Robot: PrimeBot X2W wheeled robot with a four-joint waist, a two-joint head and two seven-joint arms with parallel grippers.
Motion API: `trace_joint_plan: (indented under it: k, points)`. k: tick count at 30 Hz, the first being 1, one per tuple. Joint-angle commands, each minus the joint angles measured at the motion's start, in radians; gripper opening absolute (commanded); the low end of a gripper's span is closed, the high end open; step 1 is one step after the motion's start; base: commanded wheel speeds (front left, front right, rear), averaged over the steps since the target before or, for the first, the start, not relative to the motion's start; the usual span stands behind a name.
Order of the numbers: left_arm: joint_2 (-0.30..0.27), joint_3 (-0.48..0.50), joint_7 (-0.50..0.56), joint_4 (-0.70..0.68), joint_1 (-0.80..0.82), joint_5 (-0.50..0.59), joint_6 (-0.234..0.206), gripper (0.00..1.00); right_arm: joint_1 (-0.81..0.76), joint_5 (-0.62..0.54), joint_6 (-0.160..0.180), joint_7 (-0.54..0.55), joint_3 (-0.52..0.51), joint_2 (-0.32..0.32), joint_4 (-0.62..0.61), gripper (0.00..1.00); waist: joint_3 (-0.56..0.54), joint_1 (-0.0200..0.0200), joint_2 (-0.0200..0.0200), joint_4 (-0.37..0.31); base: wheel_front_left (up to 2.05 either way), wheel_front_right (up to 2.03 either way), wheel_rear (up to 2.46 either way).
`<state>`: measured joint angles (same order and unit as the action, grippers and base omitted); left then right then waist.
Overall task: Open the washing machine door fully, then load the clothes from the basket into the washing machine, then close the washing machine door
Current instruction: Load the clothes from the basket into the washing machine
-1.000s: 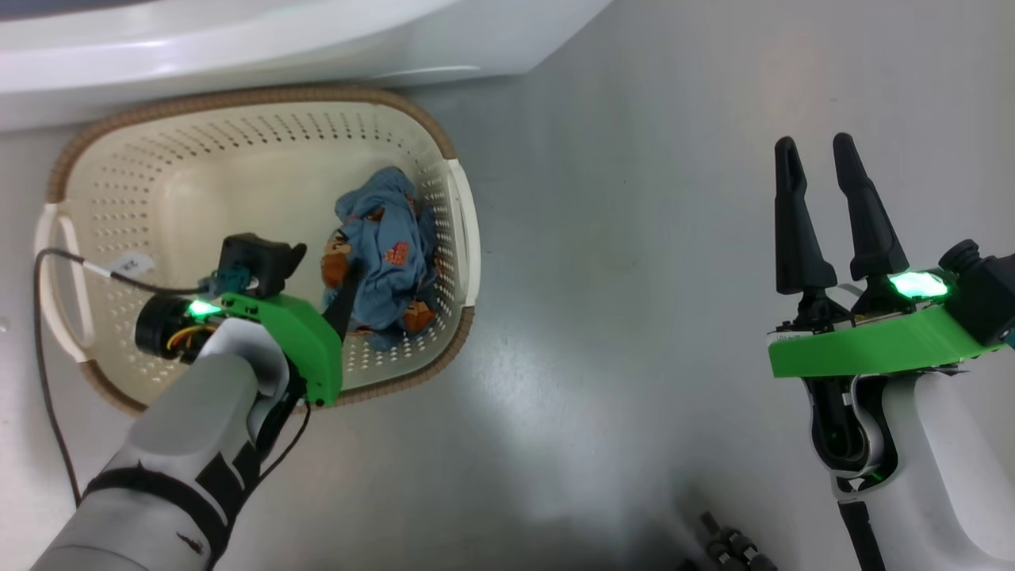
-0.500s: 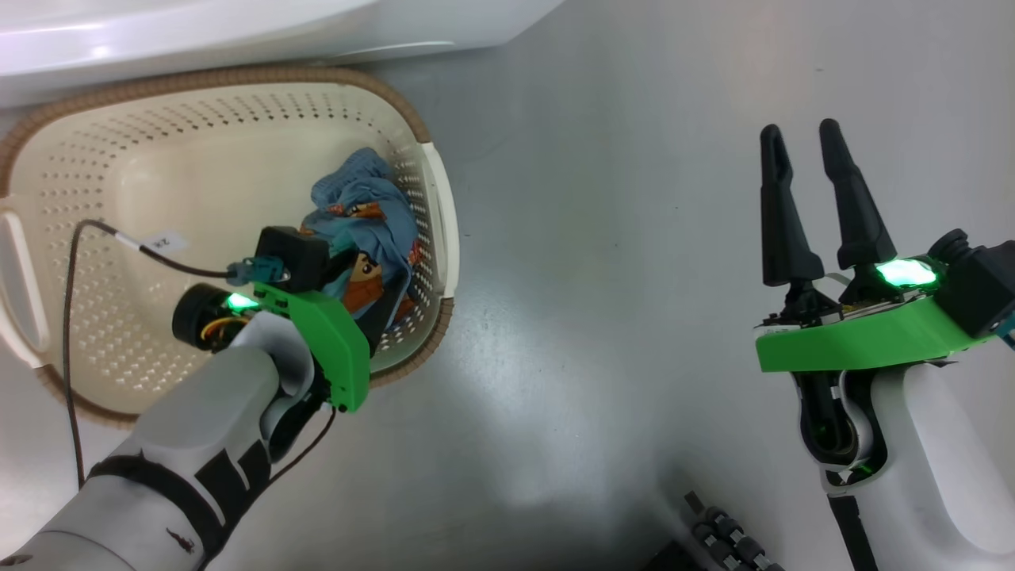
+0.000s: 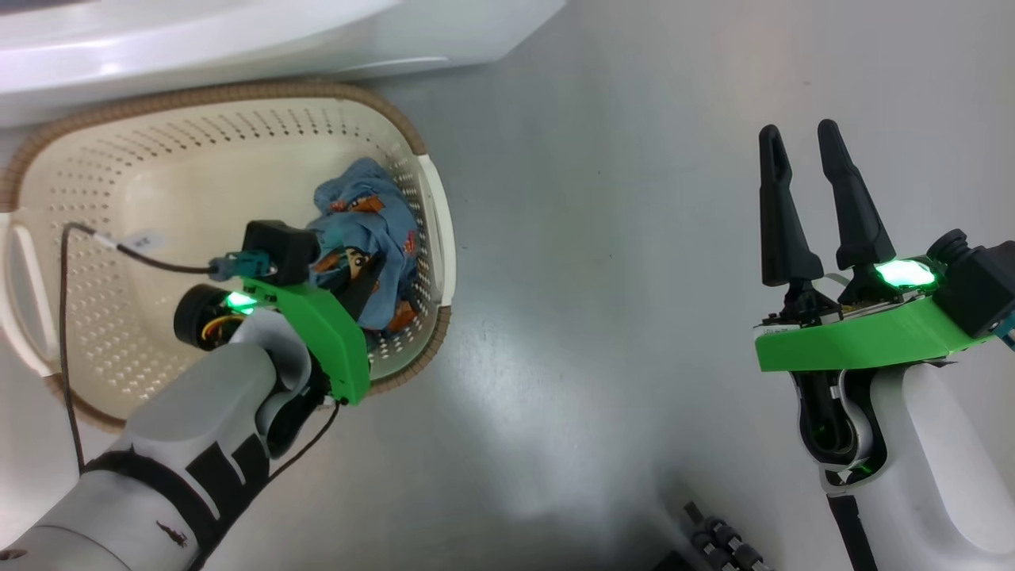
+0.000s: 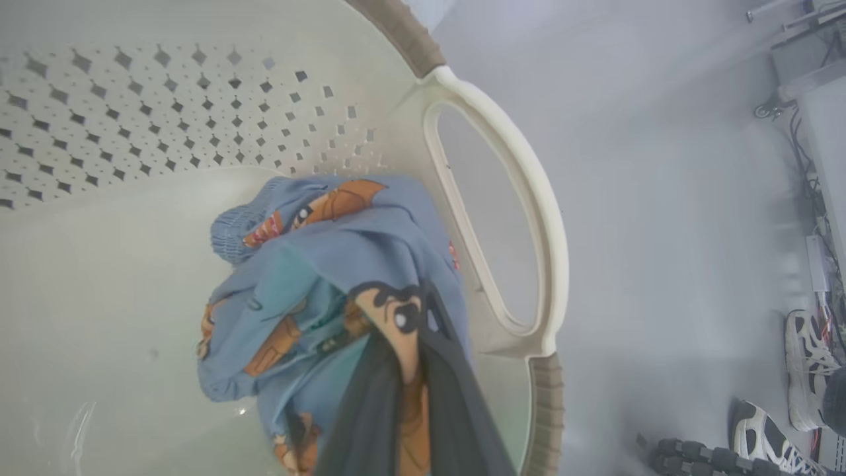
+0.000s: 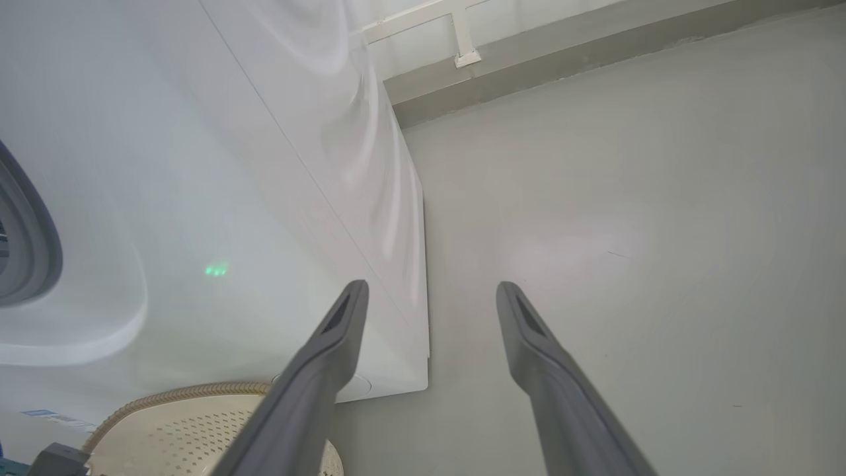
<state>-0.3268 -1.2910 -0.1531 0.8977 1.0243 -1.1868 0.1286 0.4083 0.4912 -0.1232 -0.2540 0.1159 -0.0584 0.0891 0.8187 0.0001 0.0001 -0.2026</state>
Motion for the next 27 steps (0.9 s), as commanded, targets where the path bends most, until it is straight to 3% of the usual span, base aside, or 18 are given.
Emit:
trace_joint_plan:
  k: [1, 15, 27]
  points:
    - [-0.01, 0.013, -0.03, -0.015, -0.02, -0.025, 0.002, 0.0, -0.022, -0.015, -0.008, -0.008, 0.009, 0.005, -0.017, 1.0, -0.029, -0.0001, -0.0001, 0.013, 0.0, 0.0, 0.0]
    - [0.003, 0.043, -0.108, -0.055, -0.138, -0.122, 0.002, 0.0, -0.082, -0.006, -0.008, -0.008, 0.001, -0.019, 0.023, 1.0, -0.233, -0.0001, -0.0001, 0.082, 0.0, 0.0, 0.0]
    - [0.019, 0.353, -0.108, -0.166, -0.343, 0.034, 0.002, 0.0, -0.195, 0.013, -0.008, -0.008, -0.002, -0.053, 0.062, 1.0, -0.439, -0.0001, -0.0001, 0.147, 0.0, 0.0, 0.0]
